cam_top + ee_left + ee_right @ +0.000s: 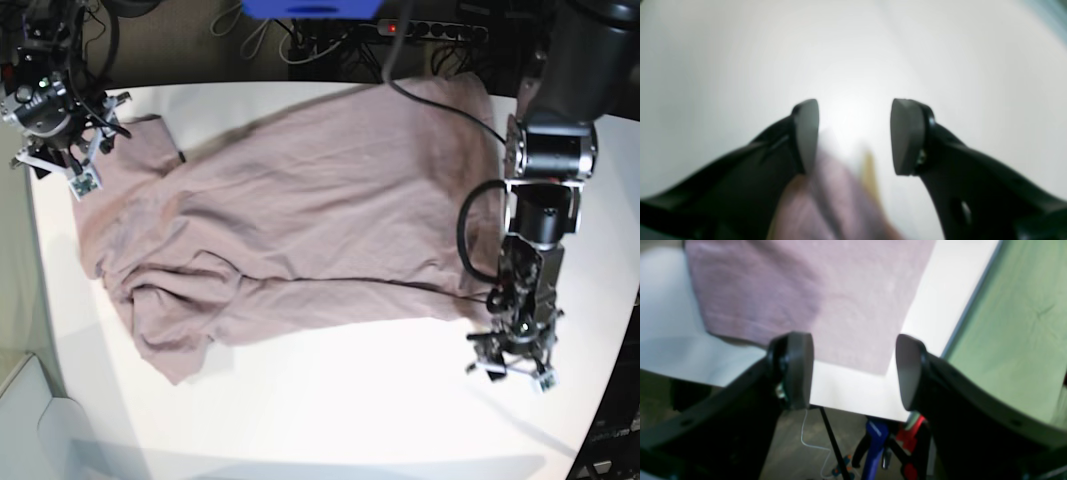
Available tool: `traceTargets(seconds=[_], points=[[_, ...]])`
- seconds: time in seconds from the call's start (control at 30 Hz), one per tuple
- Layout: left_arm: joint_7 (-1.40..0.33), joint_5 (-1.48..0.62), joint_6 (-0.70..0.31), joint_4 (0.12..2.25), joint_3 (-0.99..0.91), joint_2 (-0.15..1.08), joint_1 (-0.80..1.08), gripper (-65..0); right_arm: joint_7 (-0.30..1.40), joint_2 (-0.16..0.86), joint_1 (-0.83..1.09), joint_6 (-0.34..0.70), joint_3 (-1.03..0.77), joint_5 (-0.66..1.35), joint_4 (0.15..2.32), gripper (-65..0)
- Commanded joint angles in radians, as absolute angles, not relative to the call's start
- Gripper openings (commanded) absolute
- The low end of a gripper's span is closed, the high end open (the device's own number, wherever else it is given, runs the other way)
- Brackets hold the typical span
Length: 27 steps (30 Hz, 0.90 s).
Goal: Layout the t-shirt on the table in an organized manner, then fold the t-shirt properly
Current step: 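Grasp the shirt's side edge with the left gripper and pull outward, then grasp the shirt with both grippers and spread it apart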
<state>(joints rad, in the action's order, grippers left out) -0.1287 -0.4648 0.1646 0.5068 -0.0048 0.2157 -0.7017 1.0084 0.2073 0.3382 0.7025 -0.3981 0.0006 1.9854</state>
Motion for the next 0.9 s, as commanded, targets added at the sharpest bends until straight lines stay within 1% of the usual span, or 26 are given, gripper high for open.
traceTargets(seconds=[0.0,0.07,0.17,0.23,0.37,0.47,0.67,0.77,0.87], points=[[-0.099,-0.458,0.168,0.556,-0.007,0.232,-0.740,-31.7,0.998,0.222,0.329,0.698,-0.403,-0.001,2.002,-26.0],[-0.124,-0.463,0.168,0.627,-0.015,0.268,-0.737,-31.7,0.998,0.229,0.329,0.698,-0.403,-0.001,2.002,-26.0],[-0.269,-0.464,0.168,0.779,-0.027,0.272,-0.694,-31.7,0.998,0.234,0.317,0.698,-0.403,-0.001,2.002,-26.0],[-0.360,-0.464,0.168,0.920,-0.056,0.268,-0.622,-31.7,0.998,0.234,0.288,0.698,-0.403,-0.001,2.002,-26.0],[-0.513,-0.481,0.168,1.276,-0.110,0.185,-0.429,-31.7,0.998,0.249,0.225,0.698,-0.397,-0.001,2.000,-25.9],[-0.567,-0.483,0.168,1.437,-0.113,0.125,-0.309,-31.7,1.000,0.260,0.150,0.698,-0.366,-0.001,1.985,-25.8],[-0.581,-0.483,0.163,1.550,-0.110,0.035,-0.110,-31.7,1.006,0.283,0.025,0.698,-0.283,-0.001,1.879,-25.8],[-0.582,-0.484,0.162,1.558,-0.104,0.025,-0.038,-31.7,0.997,0.283,-0.033,0.698,-0.242,-0.001,1.747,-26.0],[-0.576,-0.476,0.162,1.535,-0.053,0.035,0.012,-31.7,0.995,0.282,-0.087,0.698,-0.222,-0.001,1.596,-26.0]])
